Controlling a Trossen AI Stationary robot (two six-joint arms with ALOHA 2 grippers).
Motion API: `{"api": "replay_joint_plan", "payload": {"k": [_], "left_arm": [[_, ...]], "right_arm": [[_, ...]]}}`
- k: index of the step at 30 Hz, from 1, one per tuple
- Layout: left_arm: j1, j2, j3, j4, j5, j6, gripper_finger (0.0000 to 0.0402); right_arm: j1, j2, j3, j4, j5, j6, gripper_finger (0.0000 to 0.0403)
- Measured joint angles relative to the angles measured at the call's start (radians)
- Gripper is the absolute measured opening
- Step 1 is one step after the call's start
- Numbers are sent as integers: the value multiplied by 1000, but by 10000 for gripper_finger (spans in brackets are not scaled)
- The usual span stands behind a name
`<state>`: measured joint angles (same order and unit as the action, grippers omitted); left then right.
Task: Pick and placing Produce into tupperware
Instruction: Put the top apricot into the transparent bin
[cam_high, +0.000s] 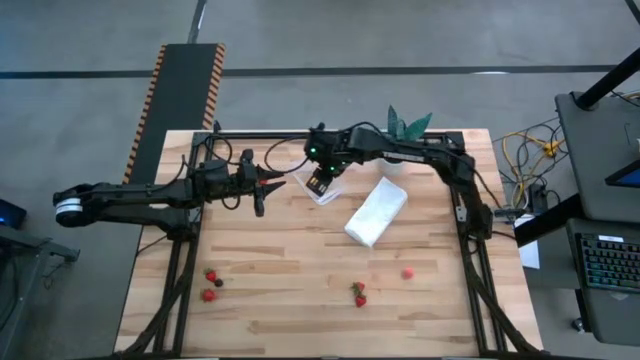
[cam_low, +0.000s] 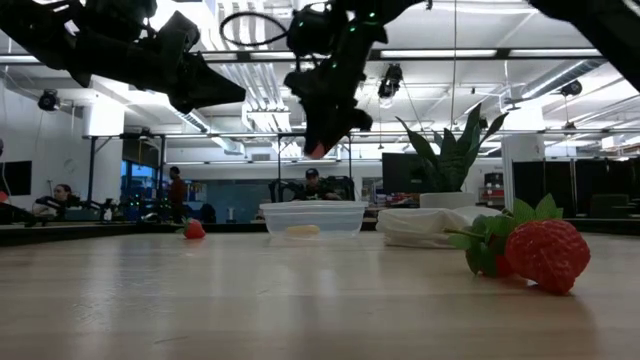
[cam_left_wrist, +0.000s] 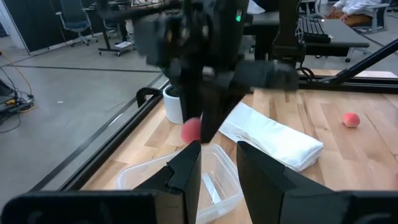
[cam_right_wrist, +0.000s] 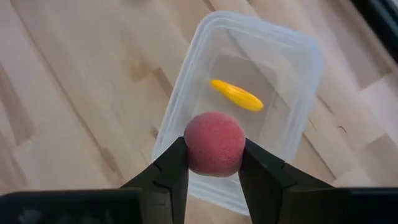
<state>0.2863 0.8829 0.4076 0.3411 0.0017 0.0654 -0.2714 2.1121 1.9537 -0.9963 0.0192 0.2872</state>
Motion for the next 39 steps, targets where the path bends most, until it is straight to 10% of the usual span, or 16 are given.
{"api": "replay_joint_plan", "payload": {"k": [28,39], "left_arm": [[0,0,0,-14,5,-1,88],[0,0,0,-14,3,-1,88]], "right_arm": [[-45,147,-4,-57,0,-66,114],[-45,144,-28,-41,0,-92,211]]}}
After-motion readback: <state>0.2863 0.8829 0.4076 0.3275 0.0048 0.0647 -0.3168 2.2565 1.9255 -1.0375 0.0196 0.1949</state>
